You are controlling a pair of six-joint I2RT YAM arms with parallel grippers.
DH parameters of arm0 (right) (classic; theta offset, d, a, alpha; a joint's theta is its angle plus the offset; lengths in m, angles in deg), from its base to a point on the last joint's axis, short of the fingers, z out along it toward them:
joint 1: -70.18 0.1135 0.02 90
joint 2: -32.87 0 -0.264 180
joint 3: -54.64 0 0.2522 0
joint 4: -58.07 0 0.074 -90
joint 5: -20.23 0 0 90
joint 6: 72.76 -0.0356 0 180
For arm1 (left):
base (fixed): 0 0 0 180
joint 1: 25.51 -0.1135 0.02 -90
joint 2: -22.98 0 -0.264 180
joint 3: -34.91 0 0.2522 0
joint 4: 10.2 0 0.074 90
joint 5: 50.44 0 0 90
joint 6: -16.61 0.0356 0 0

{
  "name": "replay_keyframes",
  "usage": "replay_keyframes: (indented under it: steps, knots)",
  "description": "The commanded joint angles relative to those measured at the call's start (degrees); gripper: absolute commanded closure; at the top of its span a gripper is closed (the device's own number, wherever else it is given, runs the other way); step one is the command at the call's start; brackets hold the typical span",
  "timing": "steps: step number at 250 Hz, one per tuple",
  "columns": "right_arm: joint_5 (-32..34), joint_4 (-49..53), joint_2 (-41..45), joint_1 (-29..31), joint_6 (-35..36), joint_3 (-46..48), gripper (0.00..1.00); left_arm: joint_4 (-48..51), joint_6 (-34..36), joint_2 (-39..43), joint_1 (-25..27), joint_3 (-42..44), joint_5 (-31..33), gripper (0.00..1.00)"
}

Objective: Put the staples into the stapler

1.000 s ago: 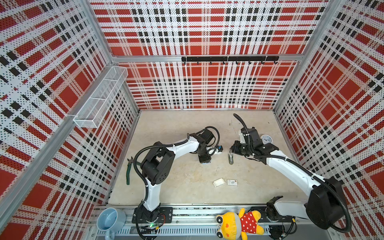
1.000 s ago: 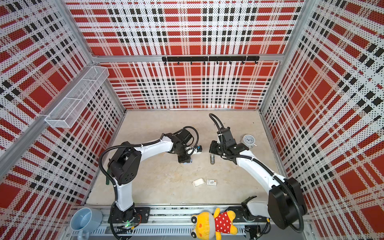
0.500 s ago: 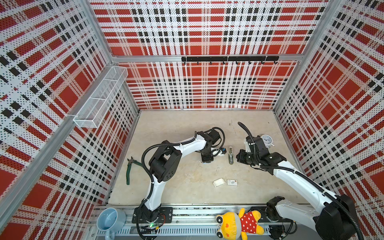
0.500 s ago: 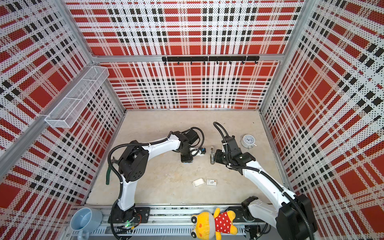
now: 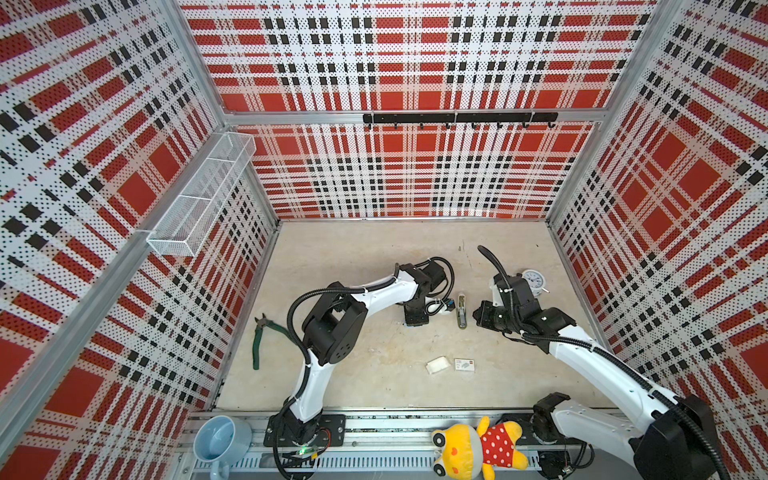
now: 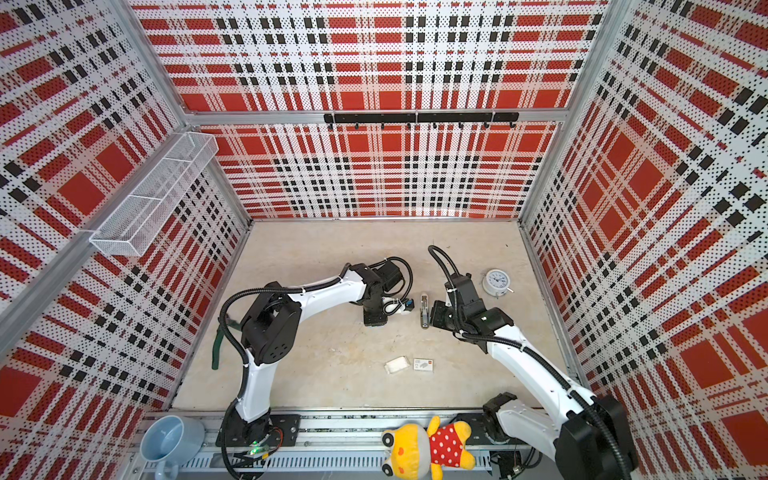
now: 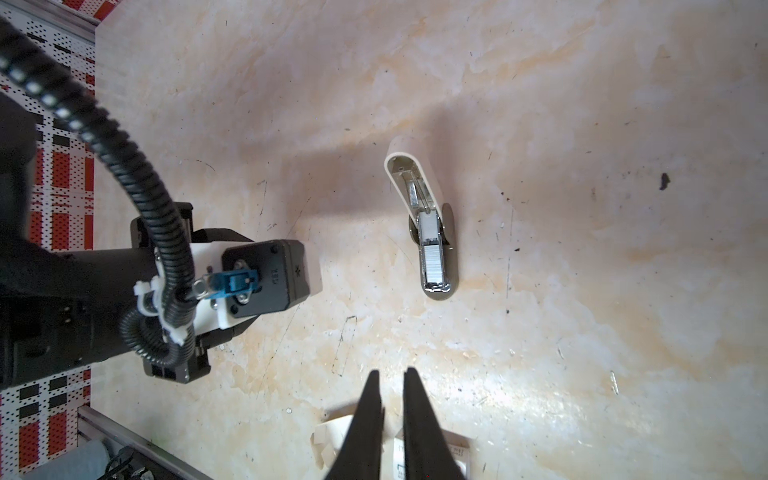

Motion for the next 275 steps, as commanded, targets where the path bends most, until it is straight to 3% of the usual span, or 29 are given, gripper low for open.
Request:
replay_keyframes:
  steps: [1, 82, 156, 202, 251, 275]
  knots:
    - [1.36, -1.76, 0.82, -0.31, 0.1, 0.64, 0.84, 1.96, -0.31, -0.92, -0.01, 1.55, 2.08, 0.76]
    - [1.96, -1.77, 0.9, -0.4, 0.1, 0.68, 0.82, 2.06, -0.26, 1.27, -0.18, 1.87, 2.03, 0.71]
    - [2.06, -2.02, 0.74, -0.58, 0.01, 0.93, 0.81, 1.96, -0.56, 2.7, -0.67, 1.8, 1.56, 0.54]
    - [1.89, -2.87, 0.3, -0.62, 0.1, 1.3, 0.8, 2.05, -0.77, 3.16, -0.8, 1.27, 1.02, 0.51]
    - [1.42, -6.48, -1.65, -0.64, 2.05, 2.7, 0.69, 2.63, -0.68, 5.94, -0.9, 2.26, -1.04, 0.39]
    - [3.56, -6.93, -3.96, -0.65, 3.87, 2.53, 0.57, 2.91, -0.53, 8.31, -0.93, 3.32, -1.69, 0.34]
